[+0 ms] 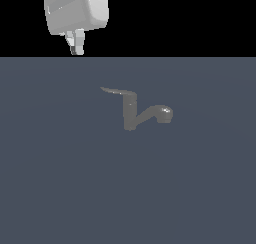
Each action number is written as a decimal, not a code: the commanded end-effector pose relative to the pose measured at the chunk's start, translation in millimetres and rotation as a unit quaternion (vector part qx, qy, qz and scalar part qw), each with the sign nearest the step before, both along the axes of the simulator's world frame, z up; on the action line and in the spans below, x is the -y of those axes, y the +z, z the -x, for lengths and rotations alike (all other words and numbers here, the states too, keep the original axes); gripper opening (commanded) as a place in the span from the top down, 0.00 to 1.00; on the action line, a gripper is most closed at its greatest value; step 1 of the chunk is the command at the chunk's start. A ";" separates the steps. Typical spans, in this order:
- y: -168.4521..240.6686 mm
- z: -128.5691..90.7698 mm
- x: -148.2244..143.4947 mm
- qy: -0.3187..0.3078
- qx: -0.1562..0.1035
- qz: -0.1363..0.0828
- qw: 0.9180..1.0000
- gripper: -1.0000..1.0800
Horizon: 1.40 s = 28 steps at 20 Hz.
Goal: Turn on the faucet by rotating a designated handle.
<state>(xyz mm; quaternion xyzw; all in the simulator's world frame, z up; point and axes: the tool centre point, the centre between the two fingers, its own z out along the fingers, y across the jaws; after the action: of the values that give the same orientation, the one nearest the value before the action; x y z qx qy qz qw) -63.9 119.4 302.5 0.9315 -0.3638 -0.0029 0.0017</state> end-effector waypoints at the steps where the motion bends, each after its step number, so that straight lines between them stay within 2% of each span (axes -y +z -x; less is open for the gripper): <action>1: -12.2 -15.2 -1.8 -0.026 0.001 0.000 1.000 1.00; 9: -51.9 -65.7 -0.7 -0.112 0.002 0.000 0.994 1.00; 18: -96.6 -123.1 12.5 -0.209 0.003 0.001 0.978 1.00; 28: -125.3 -160.9 28.4 -0.274 0.004 0.001 0.962 1.00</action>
<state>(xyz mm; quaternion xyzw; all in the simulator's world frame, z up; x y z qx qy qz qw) 92.6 92.9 180.0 0.8005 -0.5994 0.0001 0.0012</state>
